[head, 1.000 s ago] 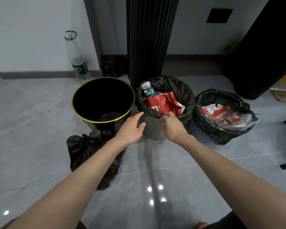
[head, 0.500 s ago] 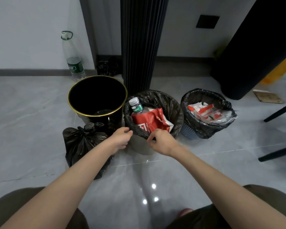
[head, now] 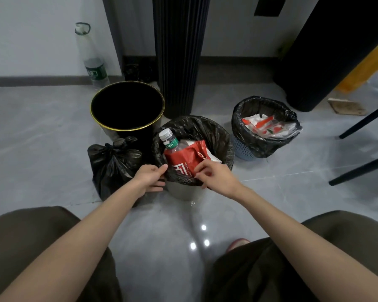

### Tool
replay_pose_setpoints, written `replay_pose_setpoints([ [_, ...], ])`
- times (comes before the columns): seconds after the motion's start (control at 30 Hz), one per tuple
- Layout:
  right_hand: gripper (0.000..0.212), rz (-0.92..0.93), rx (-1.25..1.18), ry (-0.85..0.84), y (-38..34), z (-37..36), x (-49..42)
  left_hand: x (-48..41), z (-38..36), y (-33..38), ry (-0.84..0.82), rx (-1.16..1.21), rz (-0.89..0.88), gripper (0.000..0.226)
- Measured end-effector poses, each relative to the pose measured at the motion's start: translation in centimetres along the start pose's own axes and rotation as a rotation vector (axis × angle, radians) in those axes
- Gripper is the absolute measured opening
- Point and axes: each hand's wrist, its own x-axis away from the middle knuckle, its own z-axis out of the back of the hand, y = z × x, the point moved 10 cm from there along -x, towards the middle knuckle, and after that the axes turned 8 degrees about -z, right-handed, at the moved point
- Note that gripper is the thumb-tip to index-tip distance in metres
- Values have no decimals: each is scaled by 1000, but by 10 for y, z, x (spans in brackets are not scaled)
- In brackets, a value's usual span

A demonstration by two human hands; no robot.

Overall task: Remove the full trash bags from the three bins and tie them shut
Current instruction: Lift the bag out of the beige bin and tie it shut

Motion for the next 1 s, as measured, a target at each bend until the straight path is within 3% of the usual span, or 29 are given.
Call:
replay_pose_setpoints([
  [0.13,13,-100,-131,402,24,51,5,3,11,0,24,-26,-67,24],
  [0.23,25,-314,-224,611,68,73,11,6,15,4,59,-24,-124,27],
  [0.3,41,-585,-477,533,104,56,15,10,15,9,67,-17,-168,29],
  [0.4,35,-795,-1047,118,114,-2,18,18,14,21,51,-59,-255,27],
  [0.5,16,-789,-1227,-32,107,-20,20,27,15,35,50,-96,-340,28],
  [0.73,4,-743,-1273,315,114,15,21,44,25,60,62,-65,-497,29],
  [0.83,12,-611,-1338,382,103,38,18,50,22,65,35,-126,-574,27],
  [1.0,13,-349,-1062,467,65,63,25,58,15,71,-39,-180,-626,33],
])
